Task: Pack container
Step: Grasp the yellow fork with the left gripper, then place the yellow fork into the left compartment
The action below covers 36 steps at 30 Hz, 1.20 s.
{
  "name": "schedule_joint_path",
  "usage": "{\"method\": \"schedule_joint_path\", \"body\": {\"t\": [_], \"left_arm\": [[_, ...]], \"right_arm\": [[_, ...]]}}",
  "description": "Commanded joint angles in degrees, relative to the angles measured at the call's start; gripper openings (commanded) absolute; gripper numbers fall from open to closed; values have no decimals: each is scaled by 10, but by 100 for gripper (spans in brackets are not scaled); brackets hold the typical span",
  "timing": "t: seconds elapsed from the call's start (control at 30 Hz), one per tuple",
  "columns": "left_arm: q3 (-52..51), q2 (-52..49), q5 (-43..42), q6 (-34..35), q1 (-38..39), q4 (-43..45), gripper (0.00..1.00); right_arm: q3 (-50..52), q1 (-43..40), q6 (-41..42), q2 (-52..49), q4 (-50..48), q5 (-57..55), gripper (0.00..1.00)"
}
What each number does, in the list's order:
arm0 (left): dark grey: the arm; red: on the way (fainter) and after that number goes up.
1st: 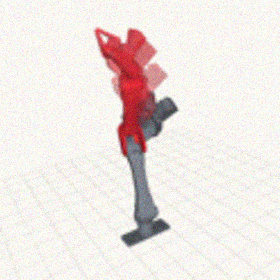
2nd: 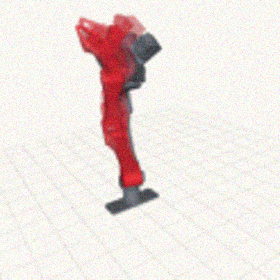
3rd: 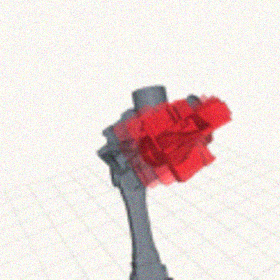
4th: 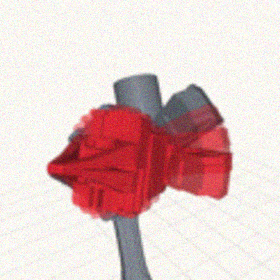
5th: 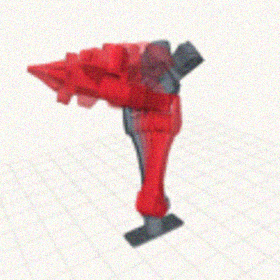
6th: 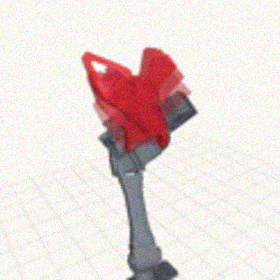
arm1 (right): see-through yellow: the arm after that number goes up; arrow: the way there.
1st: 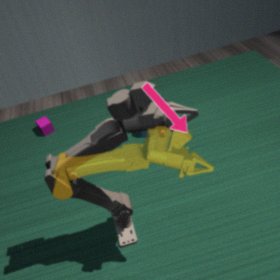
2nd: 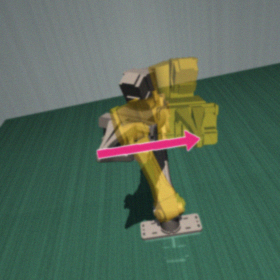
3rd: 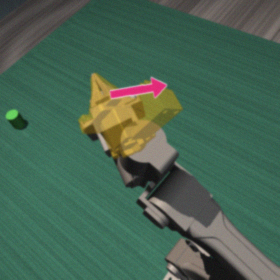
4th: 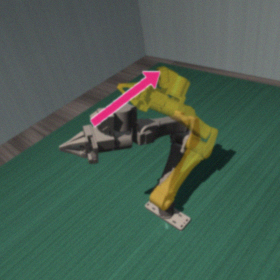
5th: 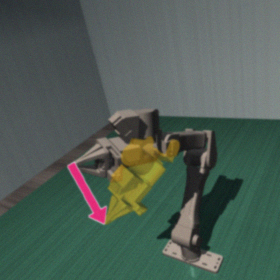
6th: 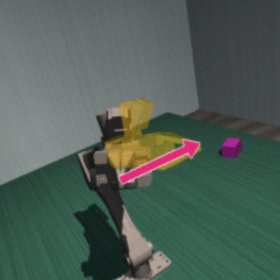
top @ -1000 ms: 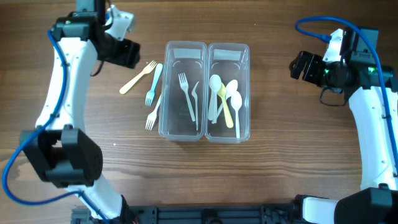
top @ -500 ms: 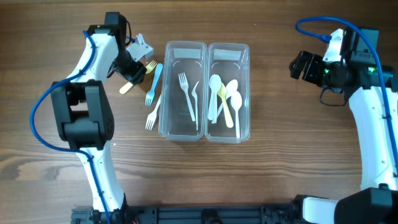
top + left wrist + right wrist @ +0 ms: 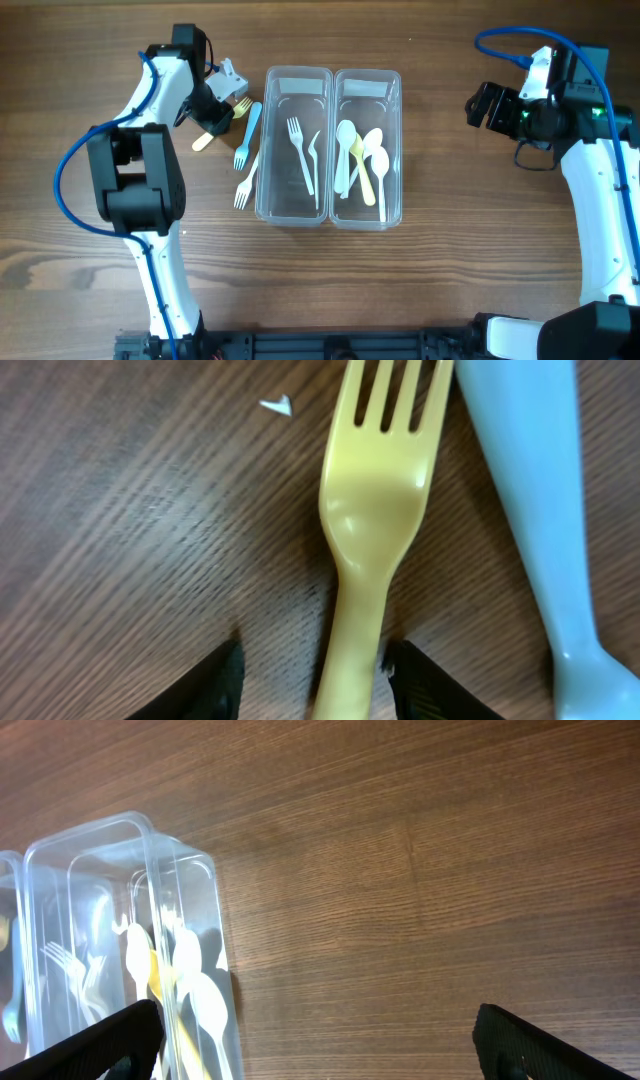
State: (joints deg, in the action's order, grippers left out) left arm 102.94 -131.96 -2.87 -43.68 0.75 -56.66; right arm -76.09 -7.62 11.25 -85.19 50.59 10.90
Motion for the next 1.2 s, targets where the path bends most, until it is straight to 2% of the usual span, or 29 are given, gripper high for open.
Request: {"method": "schedule_joint_path", "body": {"t": [0.0,0.03,0.07,0.13,0.17,0.2,0.37,0.47,0.57,0.67,0.8,0.97,1.03,1.17], "left_arm": [[2,-25,-2,-11,2,-1,46],[2,-25,-2,-11,2,-1,42],[2,-25,-2,-9,2,-1,31],[2,-25,-2,12,2,0,20],[2,-24,-2,29,2,-1,8],[2,-22,-2,43,2,-1,4],[3,59,0,94,2,-39,4],[3,167,-24,210,10,-54,4],[3,265,-115,285,36,-70,4],[3,312,-145,372,83,-70,4],[-3,302,-132,415,171,-70,5],[-15,233,-42,519,257,-61,18],[-15,211,-41,534,271,-62,22],[-10,214,-30,534,269,-62,23]], "right_arm": [[6,-1,-7,-5,-1,0,100],[6,-1,-7,-5,0,0,100],[6,-1,-7,-5,-1,0,100],[6,-1,-7,-5,-1,0,100],[6,-1,-7,-5,-1,0,100],[6,-1,-7,-5,-1,0,100],[6,-1,-7,-5,-1,0,100],[6,-1,-7,-5,-1,0,100],[6,-1,-7,-5,-1,0,100],[6,-1,-7,-5,-1,0,100],[6,-1,-7,-5,-2,0,100],[6,-1,-7,-5,-2,0,100],[6,-1,-7,-5,-2,0,100],[6,-1,-7,-5,-2,0,100]]}}
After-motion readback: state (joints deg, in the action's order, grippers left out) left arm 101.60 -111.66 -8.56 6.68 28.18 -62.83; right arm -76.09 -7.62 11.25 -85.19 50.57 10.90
